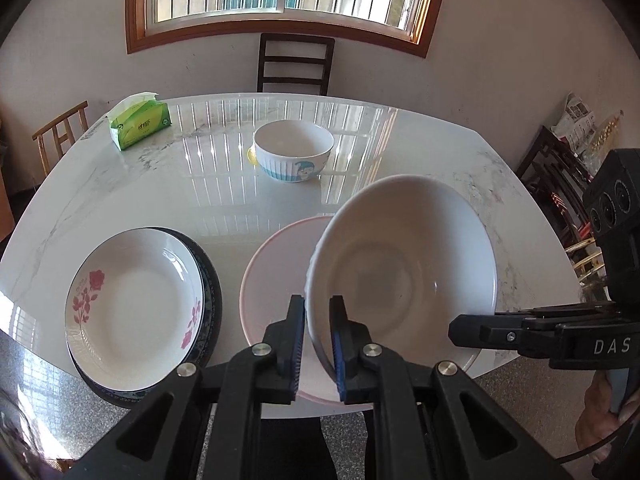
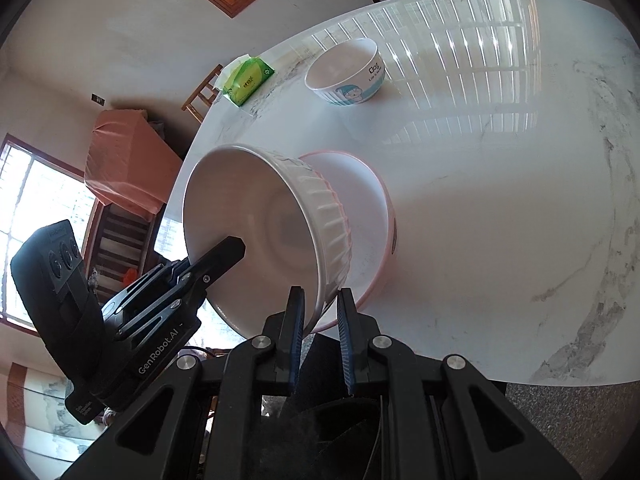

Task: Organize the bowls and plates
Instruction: 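Lower the Rabbit bowl into the pink bowl and open the tools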

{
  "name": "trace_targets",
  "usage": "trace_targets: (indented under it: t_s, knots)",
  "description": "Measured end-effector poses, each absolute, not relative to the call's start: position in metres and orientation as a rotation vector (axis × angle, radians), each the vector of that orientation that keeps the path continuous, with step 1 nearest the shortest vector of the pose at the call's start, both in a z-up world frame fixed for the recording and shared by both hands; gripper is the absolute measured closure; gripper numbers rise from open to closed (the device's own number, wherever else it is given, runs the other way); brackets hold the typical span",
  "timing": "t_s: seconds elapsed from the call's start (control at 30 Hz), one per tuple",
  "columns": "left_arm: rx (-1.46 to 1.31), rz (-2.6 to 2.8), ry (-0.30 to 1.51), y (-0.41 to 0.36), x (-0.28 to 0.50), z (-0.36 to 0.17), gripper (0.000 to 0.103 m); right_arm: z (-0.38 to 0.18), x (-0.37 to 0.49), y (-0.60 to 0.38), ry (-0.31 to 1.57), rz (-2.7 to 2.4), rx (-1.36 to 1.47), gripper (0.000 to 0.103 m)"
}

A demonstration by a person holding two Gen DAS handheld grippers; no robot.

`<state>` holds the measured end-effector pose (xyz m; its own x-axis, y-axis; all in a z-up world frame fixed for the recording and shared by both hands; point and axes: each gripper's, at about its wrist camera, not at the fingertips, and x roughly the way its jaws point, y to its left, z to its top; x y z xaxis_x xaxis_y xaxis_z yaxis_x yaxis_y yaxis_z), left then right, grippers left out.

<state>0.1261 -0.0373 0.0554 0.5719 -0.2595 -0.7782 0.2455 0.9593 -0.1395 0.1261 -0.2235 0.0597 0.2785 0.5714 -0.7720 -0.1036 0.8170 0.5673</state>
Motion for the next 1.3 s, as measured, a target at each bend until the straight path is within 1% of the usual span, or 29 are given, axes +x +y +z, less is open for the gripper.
trace_targets:
  t_s: [0.63, 1.07, 1.3]
  knots:
    - [-0.029, -0.296, 0.994, -0.038, 0.132, 0.035, 0.09, 0.053, 0.128, -0.228, 1.237, 0.469, 0.479, 0.086]
    - [-0.039, -0.281, 1.065, -0.034, 0.143, 0.019, 0.088, 0.046, 0.138, -0.224, 1.277, 0.459, 0.479, 0.086]
    - [-0.037, -0.278, 1.064, -0.033, 0.145, 0.02, 0.086, 0.043, 0.142, -0.223, 1.29, 0.448, 0.478, 0.086]
